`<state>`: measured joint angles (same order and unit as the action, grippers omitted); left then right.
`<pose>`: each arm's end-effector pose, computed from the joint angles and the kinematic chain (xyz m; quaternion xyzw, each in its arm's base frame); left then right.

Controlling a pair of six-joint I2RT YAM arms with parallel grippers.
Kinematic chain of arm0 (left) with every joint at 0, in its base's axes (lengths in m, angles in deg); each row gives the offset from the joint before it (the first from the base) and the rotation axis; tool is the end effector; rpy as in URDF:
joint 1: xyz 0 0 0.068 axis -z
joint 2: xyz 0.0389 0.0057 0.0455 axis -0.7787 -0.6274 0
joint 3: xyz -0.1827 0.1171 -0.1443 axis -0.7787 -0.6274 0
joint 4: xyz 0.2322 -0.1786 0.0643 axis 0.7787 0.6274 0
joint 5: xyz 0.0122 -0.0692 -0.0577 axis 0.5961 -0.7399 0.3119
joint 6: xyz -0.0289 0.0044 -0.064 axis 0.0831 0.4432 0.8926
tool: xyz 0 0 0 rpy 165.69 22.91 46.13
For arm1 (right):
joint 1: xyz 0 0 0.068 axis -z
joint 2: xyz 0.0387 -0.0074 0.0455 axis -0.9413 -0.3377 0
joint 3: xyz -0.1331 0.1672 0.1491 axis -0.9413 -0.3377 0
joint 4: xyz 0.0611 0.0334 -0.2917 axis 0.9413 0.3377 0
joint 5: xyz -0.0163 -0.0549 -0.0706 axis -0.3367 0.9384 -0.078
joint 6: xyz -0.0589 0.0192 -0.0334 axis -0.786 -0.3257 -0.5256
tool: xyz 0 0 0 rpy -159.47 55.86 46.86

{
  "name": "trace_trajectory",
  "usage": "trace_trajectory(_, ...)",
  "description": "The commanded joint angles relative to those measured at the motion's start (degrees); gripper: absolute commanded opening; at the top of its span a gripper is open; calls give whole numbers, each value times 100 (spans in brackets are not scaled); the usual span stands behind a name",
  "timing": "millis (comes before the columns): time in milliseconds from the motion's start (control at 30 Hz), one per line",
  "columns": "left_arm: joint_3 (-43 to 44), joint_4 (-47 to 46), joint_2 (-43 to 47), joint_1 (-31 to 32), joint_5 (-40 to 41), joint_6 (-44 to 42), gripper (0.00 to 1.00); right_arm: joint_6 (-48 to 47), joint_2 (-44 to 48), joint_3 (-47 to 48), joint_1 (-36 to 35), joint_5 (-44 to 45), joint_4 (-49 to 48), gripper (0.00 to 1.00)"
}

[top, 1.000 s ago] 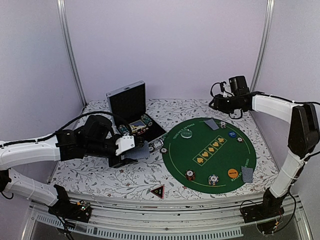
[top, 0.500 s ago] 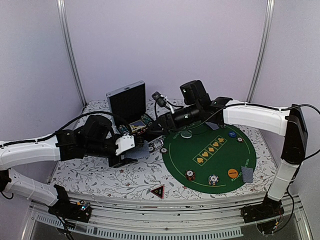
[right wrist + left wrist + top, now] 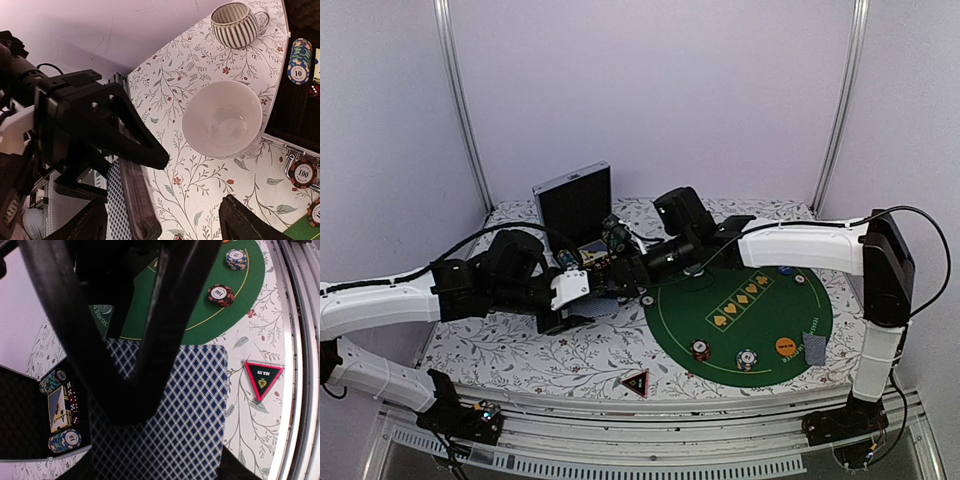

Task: Distribute texas hold em gaming equipment
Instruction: Pick up the poker card from the face-down deck piles.

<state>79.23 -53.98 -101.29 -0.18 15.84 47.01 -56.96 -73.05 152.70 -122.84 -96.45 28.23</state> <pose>0.1904 -0.2417 0.2119 0.5970 0.6808 -0.1113 0.4096 0.2679 0.4088 0.2207 -0.4181 0.7384 0.4858 0.2095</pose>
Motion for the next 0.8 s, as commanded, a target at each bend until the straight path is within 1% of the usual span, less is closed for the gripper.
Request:
trace_trajectory(0, 14, -152, 120, -58, 27, 5, 60, 52, -207, 34, -49, 434, 54, 78)
trace_trajectory(267, 4, -194, 137, -56, 86, 7, 60, -191, 27, 59, -35, 937, 595, 77)
trace_trajectory(400, 5, -200, 146, -58, 108, 3, 60, -238, 123, 79, -22, 938, 717, 75)
trace_trajectory(467, -6, -200, 146, -51, 119, 2, 60, -252, 116, 128, -19, 907, 800, 72)
trace_trajectory(533, -4, -204, 139, -56, 128, 3, 60, -253, 130, 183, -18, 809, 832, 66)
trace_trajectory(667, -4, -210, 112, -52, 136, -5, 59, -212, 74, 331, -31, 333, 824, 56)
trace_trajectory(767, -1, -204, 115, -51, 172, -10, 59, -187, 97, 383, -33, 197, 833, 54)
